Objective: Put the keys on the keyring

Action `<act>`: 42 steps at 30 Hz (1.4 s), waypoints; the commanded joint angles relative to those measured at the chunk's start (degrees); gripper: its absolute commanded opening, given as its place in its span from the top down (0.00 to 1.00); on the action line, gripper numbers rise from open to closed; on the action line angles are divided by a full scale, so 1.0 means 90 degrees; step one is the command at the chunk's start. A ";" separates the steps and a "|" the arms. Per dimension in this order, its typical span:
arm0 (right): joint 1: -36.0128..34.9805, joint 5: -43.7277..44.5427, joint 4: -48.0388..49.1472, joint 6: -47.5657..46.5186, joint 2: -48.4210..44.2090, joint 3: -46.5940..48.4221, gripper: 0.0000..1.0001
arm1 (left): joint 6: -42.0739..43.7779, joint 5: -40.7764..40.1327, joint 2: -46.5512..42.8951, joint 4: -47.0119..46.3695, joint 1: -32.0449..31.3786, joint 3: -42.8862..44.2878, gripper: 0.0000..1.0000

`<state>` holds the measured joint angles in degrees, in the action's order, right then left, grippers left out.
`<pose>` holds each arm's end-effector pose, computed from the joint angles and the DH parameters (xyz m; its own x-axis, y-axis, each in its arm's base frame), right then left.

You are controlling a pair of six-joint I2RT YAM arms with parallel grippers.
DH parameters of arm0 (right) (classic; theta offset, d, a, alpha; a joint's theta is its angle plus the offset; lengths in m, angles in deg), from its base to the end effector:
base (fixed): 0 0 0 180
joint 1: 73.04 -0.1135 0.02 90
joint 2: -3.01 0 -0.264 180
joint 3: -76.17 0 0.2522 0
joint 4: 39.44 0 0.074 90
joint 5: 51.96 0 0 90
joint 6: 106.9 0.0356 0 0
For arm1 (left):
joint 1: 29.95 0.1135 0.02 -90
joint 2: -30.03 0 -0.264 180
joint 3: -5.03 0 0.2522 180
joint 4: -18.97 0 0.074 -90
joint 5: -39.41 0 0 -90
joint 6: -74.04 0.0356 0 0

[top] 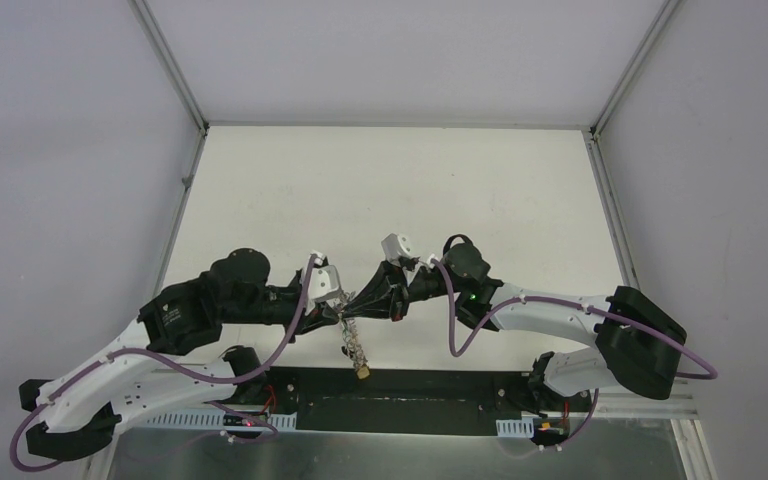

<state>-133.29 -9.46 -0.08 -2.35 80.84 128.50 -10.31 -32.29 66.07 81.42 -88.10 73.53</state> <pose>0.1197 0.2623 0.2865 -0.1215 0.1294 -0.9841 -0.9414 -0.3293 0.0730 0.0500 -0.1016 0.3503 -0.1690 0.4491 -0.8774 0.9713 0.2269 -0.0709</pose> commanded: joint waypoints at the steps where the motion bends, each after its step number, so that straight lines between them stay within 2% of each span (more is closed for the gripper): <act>1: -0.0020 -0.0054 0.0784 0.0059 -0.0201 0.0179 1.00 | 0.0272 0.0187 0.0187 -0.0187 -0.0033 0.0250 1.00; 7: -0.0018 -0.0029 0.0803 0.0068 -0.0212 0.0154 1.00 | 0.0482 0.0237 0.0110 -0.0633 -0.0036 0.0215 1.00; 13: -0.0015 0.0029 0.0788 0.0044 -0.0267 0.0094 1.00 | 0.0511 -0.0159 -0.0546 -0.0637 -0.0035 0.0092 0.65; 17: -0.0015 0.0054 0.0796 0.0032 -0.0268 0.0091 1.00 | 0.0588 -0.0175 -0.1006 -0.0643 -0.0038 -0.0021 0.54; 21: -0.0014 0.0064 0.0795 0.0024 -0.0284 0.0106 1.00 | 0.0642 -0.0092 -0.1144 -0.0698 -0.0038 -0.0038 0.54; 29: -0.0015 0.0101 0.0792 0.0020 -0.0326 0.0095 1.00 | 0.0434 0.0009 -0.0797 -0.0941 -0.0038 -0.0187 0.61; 39: -0.0015 0.0141 0.0786 0.0008 -0.0346 0.0071 1.00 | 0.0207 0.0066 -0.0607 -0.1259 -0.0035 -0.0415 0.66; 42: -0.0015 0.0156 0.0784 0.0009 -0.0365 0.0052 1.00 | 0.0192 0.0120 -0.0514 -0.1283 -0.0041 -0.0419 0.75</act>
<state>-133.24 -9.09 1.10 -2.00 80.53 128.50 -7.69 -32.40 60.34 73.24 -88.12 70.32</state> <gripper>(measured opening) 0.007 0.311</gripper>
